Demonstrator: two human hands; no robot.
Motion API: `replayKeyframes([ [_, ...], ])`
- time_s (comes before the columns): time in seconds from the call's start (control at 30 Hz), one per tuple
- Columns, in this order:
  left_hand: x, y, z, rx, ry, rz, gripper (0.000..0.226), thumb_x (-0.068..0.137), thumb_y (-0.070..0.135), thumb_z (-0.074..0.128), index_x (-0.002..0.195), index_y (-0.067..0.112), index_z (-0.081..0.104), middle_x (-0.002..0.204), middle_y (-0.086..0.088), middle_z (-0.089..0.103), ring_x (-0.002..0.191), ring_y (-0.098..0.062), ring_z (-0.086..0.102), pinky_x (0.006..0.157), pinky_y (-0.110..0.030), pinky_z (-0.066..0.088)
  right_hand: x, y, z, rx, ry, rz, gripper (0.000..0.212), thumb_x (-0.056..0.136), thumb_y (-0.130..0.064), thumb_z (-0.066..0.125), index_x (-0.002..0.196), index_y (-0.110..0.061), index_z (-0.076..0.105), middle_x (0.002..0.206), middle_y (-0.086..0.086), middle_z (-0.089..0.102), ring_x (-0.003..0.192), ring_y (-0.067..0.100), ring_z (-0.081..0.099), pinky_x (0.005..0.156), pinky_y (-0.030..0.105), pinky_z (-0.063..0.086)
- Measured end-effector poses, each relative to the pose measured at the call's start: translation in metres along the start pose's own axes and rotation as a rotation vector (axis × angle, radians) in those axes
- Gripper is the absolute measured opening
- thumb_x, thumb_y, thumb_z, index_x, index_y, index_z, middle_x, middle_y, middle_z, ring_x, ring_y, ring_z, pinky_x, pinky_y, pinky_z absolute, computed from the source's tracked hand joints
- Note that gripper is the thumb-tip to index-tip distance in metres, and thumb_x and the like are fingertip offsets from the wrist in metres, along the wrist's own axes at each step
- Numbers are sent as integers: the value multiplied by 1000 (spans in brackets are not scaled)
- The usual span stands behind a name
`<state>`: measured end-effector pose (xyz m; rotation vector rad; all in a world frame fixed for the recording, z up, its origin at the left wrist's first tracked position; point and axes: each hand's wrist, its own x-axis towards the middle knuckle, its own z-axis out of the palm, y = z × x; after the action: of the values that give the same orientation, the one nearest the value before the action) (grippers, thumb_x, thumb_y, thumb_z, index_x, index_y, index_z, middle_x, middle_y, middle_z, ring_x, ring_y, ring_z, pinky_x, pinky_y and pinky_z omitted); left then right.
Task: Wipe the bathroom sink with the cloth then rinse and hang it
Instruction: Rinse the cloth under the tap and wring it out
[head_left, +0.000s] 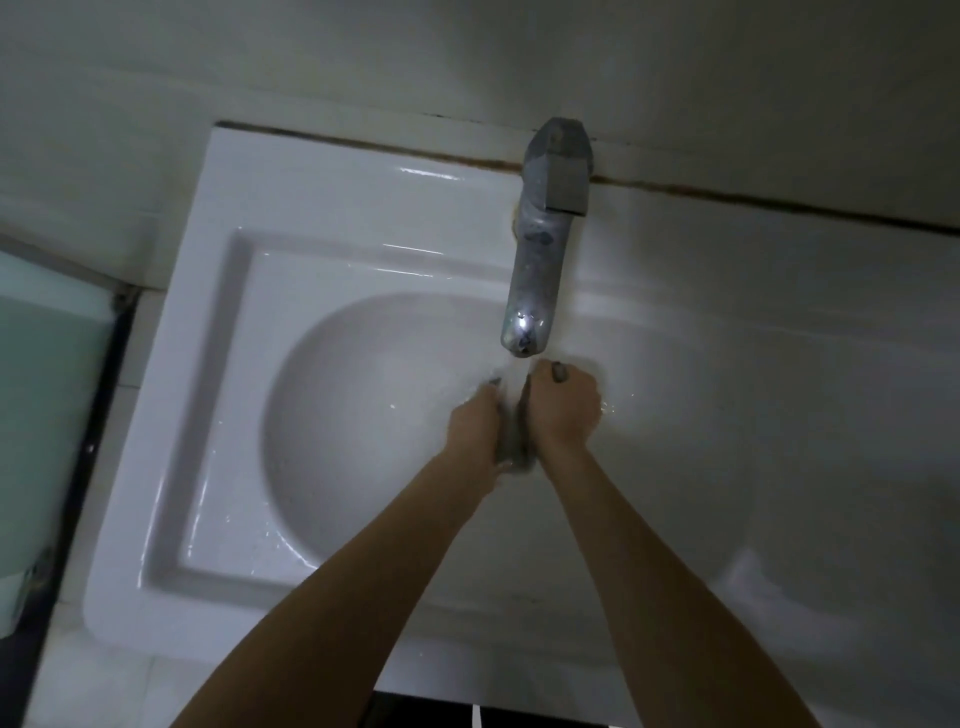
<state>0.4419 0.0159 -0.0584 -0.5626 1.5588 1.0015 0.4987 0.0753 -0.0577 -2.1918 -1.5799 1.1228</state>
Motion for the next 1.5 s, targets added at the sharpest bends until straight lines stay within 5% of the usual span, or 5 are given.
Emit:
replayKeyframes([
  [0.17, -2, 12, -6, -155, -16, 15, 34, 97, 28, 42, 76, 5, 56, 59, -10, 67, 54, -17, 63, 52, -16, 51, -58, -1, 2, 36, -49, -259, 35, 81, -35, 53, 71, -3, 62, 73, 15, 65, 66, 25, 54, 62, 28, 32],
  [0.3, -19, -7, -1, -164, -40, -84, 24, 94, 26, 48, 95, 6, 61, 99, -18, 64, 96, -30, 63, 79, -35, 53, -16, -3, 5, -95, -102, -215, 26, 88, -27, 50, 66, -13, 53, 74, 12, 60, 71, 26, 55, 62, 29, 31],
  [0.97, -31, 14, -30, 9, -178, 221, 29, 86, 28, 57, 65, 17, 73, 76, -8, 74, 73, -25, 69, 70, -37, 58, -3, 11, -22, 321, -98, -52, 40, 93, -21, 52, 55, -6, 52, 52, 0, 45, 50, 10, 40, 50, 27, 33],
  [1.33, -64, 27, -36, -97, -251, 205, 35, 94, 38, 50, 75, 11, 61, 60, -5, 66, 48, -15, 63, 52, -24, 50, -43, -93, -129, 67, 53, -1024, 49, 97, -20, 47, 142, -6, 36, 146, 11, 41, 134, 15, 36, 107, 5, 19],
  [1.5, -76, 32, -44, -116, -261, 173, 37, 95, 41, 47, 83, 9, 62, 81, -10, 62, 68, -22, 61, 63, -31, 54, -37, -110, -118, -183, -121, -1204, 56, 95, -32, 35, 144, -5, 37, 153, 9, 34, 145, 21, 23, 116, 38, 29],
])
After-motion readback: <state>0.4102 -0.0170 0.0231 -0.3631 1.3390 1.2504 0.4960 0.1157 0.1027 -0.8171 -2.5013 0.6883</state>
